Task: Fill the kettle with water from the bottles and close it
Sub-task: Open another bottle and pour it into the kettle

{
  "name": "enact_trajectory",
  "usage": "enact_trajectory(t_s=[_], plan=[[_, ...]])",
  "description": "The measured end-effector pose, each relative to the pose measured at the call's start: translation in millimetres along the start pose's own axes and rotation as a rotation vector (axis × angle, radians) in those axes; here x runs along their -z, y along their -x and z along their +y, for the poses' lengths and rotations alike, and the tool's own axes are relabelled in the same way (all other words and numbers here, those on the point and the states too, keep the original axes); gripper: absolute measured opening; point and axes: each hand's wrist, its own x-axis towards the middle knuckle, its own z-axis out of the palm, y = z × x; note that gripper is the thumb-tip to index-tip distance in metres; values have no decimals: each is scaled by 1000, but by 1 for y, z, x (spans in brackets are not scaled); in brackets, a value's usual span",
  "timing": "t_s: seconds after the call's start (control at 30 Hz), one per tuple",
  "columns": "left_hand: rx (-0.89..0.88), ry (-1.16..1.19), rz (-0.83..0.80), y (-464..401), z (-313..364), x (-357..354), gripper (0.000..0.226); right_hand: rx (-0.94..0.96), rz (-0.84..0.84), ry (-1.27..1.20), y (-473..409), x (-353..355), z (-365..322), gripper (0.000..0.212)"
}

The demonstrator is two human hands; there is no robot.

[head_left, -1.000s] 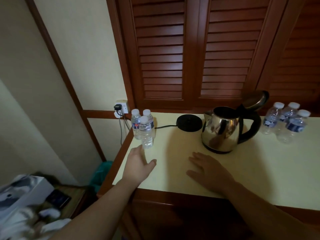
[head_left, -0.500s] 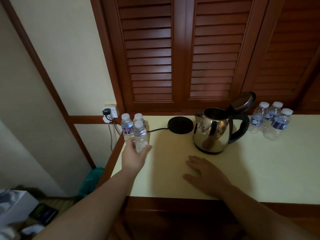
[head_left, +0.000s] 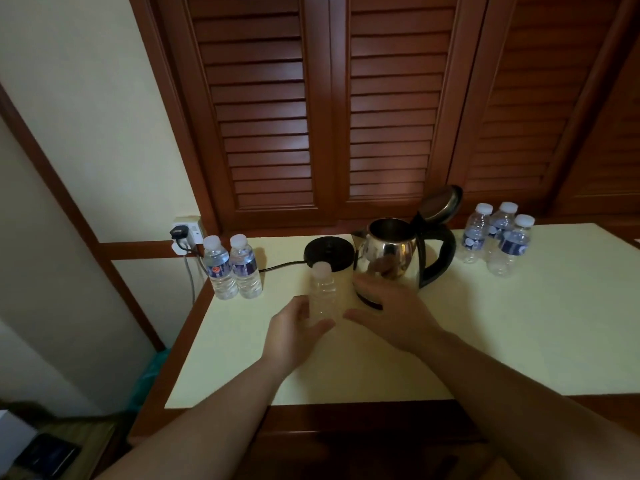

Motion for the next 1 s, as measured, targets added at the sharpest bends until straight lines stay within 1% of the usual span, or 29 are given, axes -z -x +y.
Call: enact_trajectory(t_s=[0.07, 0.17, 0.27, 0.33, 0.4, 0.47, 0.57, 0.6, 0.67, 0.7, 0.73, 0.8, 0.83, 0.9, 0.97, 1.0], plan=[[-18, -10, -48, 2, 8, -6, 41, 74, 41, 32, -9, 7, -9, 72], [-42, -37, -102, 4, 16, -12, 39, 81, 109, 10, -22, 15, -25, 57], [-64, -49, -101, 6, 15, -16, 37, 72, 197, -8, -33, 17, -32, 48], [-85, -50, -95, 6, 11, -17, 36, 77, 218, 3, -37, 19, -34, 43], [-102, -51, -102, 4, 9, -18, 35, 87, 192, 8, -39, 21, -36, 41], [-107, -42, -122, 3, 7, -17, 30, 115, 126, 15, -39, 24, -37, 36], [-115, -24, -142, 2, 6, -17, 27, 181, -58, 15, -41, 35, -38, 21], [-110, -15, -144, 2, 6, -17, 27, 195, -138, 23, -42, 41, -40, 20], [-96, -6, -144, 2, 6, -17, 30, 205, -236, 76, -44, 51, -45, 26], [-93, -9, -147, 2, 7, -17, 32, 199, -235, 93, -45, 52, -48, 29], [-91, -14, -151, 3, 8, -16, 33, 180, -194, 96, -46, 53, -50, 31], [-86, -18, -157, 4, 9, -16, 34, 130, -53, 108, -45, 49, -53, 34], [-85, -13, -156, 5, 9, -16, 34, 105, -14, 121, -45, 47, -55, 35], [-88, -1, -149, 5, 8, -16, 36, 102, -20, 122, -45, 46, -55, 30], [-86, -8, -147, 5, 9, -16, 35, 158, -87, 112, -45, 50, -56, 22], [-85, -12, -146, 5, 9, -16, 34, 181, -125, 106, -45, 53, -56, 20]])
